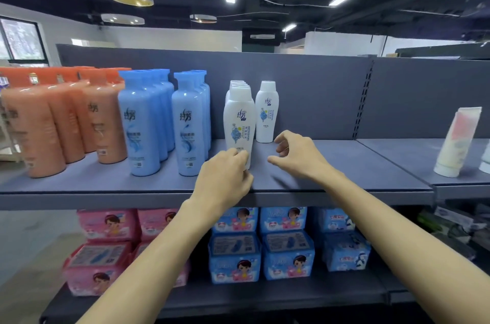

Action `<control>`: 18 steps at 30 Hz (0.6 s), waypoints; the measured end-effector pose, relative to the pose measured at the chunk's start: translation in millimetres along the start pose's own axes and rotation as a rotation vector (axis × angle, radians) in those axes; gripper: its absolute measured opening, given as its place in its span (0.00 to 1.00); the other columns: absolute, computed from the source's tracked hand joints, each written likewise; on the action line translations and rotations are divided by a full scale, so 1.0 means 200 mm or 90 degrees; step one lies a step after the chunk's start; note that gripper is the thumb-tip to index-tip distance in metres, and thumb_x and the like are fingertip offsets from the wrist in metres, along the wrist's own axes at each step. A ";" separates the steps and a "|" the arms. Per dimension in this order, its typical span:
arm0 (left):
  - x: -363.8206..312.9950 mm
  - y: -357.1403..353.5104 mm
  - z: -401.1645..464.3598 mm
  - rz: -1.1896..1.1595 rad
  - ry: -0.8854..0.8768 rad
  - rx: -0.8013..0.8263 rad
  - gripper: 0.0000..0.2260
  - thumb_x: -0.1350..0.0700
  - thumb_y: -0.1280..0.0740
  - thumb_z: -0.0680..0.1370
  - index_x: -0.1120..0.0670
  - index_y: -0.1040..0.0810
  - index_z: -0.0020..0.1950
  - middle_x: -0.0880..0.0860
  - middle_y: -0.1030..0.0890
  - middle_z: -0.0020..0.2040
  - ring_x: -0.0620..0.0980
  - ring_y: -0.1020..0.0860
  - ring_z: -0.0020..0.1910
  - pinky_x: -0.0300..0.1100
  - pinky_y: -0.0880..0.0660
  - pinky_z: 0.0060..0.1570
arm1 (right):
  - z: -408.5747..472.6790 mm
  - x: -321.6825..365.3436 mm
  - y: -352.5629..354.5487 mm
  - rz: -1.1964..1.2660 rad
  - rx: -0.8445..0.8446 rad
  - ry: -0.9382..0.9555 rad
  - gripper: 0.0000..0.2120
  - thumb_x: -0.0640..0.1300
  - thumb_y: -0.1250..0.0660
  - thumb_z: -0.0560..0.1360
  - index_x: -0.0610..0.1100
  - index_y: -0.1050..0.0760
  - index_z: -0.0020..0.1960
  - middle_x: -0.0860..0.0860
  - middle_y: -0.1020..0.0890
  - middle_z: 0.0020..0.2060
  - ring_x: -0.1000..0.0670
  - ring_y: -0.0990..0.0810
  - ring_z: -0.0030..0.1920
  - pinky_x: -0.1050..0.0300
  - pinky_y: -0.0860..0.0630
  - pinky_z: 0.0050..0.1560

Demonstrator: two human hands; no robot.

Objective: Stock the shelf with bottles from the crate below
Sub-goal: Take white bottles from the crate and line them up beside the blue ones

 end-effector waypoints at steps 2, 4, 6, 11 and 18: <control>0.03 0.04 -0.04 0.003 -0.005 -0.004 0.06 0.53 0.39 0.76 0.56 0.28 0.47 0.51 0.26 0.41 0.54 0.27 0.42 0.50 0.26 0.39 | -0.05 0.05 0.00 0.000 -0.001 0.002 0.19 0.50 0.27 0.72 0.45 0.26 0.60 0.51 0.19 0.49 0.53 0.19 0.48 0.60 0.24 0.50; 0.05 0.07 -0.09 0.007 -0.010 0.003 0.07 0.52 0.39 0.77 0.55 0.27 0.48 0.51 0.25 0.42 0.53 0.26 0.43 0.50 0.25 0.40 | -0.12 0.10 -0.01 -0.003 -0.006 0.010 0.18 0.50 0.27 0.73 0.45 0.26 0.59 0.51 0.19 0.49 0.53 0.20 0.48 0.61 0.25 0.50; 0.06 0.08 -0.15 0.004 -0.017 0.011 0.07 0.51 0.39 0.77 0.55 0.27 0.48 0.50 0.25 0.42 0.53 0.26 0.43 0.49 0.25 0.40 | -0.20 0.15 -0.02 -0.009 -0.015 0.025 0.15 0.49 0.27 0.73 0.45 0.24 0.57 0.51 0.19 0.48 0.53 0.20 0.47 0.61 0.23 0.50; 0.10 0.07 -0.33 -0.012 -0.038 0.043 0.07 0.51 0.37 0.75 0.54 0.30 0.45 0.49 0.27 0.41 0.53 0.26 0.43 0.48 0.27 0.39 | -0.42 0.23 -0.10 -0.015 -0.032 0.066 0.10 0.48 0.28 0.74 0.45 0.22 0.53 0.53 0.18 0.42 0.56 0.20 0.42 0.62 0.22 0.47; 0.11 -0.07 -0.63 -0.031 -0.062 0.133 0.08 0.49 0.38 0.76 0.53 0.28 0.50 0.50 0.25 0.45 0.53 0.24 0.47 0.46 0.29 0.40 | -0.72 0.15 -0.33 -0.024 0.044 0.026 0.11 0.48 0.28 0.74 0.46 0.23 0.53 0.53 0.18 0.42 0.56 0.20 0.42 0.61 0.22 0.47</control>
Point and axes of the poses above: each hand's wrist, its own z-axis towards the middle knuckle, its own y-axis out of the back of the hand, x = y × z, the point moved 1 cm from there along z, towards the middle knuckle
